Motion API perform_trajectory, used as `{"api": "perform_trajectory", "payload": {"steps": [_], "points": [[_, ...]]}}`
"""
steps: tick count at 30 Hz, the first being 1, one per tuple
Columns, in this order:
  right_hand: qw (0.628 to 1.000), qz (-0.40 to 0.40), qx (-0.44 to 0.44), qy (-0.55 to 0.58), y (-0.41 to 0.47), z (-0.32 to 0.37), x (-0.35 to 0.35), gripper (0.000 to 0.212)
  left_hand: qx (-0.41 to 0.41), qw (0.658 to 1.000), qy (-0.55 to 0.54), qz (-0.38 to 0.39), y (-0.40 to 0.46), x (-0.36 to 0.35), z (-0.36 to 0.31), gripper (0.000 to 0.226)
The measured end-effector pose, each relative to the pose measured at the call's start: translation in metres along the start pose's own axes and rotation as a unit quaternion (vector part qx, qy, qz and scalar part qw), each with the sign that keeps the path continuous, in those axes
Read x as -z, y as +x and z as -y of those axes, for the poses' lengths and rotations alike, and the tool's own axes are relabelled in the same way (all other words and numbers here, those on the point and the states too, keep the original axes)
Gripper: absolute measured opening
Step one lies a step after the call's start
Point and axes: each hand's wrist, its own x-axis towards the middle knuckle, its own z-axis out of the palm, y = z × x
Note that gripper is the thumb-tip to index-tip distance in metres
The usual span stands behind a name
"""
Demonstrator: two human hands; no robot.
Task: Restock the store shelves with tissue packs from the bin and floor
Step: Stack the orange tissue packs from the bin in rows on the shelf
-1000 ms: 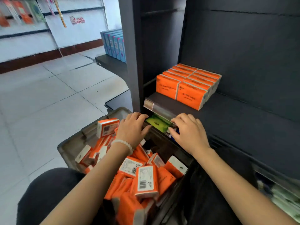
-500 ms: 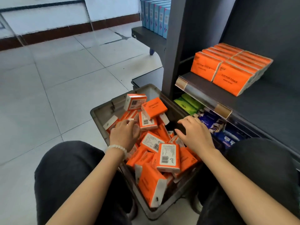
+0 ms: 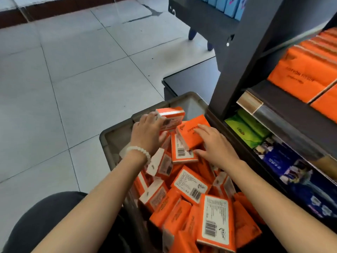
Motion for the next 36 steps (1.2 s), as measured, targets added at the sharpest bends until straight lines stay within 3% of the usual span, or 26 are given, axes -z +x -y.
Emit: {"api": "perform_trajectory", "payload": {"steps": [7,10,16,23,30,36], "points": [[0.997,0.066,0.010,0.031,0.066,-0.019,-0.014,0.114,-0.022,1.000,-0.005,0.005,0.051,-0.023,-0.002,0.051],[0.996,0.081,0.034,-0.003,0.074,-0.023,-0.014,0.119,-0.018,1.000,-0.006,0.010,0.059,-0.027,-0.003,0.050],[0.994,0.049,0.061,-0.080,0.062,-0.023,-0.007,0.096,0.001,0.999,0.007,0.036,0.056,-0.031,-0.008,0.045],[0.996,0.023,0.038,-0.078,0.034,-0.025,-0.006,0.046,0.017,0.999,-0.020,0.036,0.034,-0.015,-0.015,0.041],[0.998,-0.046,0.043,-0.027,-0.039,-0.022,0.044,0.053,-0.014,0.997,-0.079,-0.008,-0.009,0.029,-0.053,0.053],[0.993,-0.111,-0.048,-0.007,-0.139,-0.044,0.118,0.051,-0.094,0.988,-0.111,-0.052,-0.058,0.071,-0.135,0.049]]}}
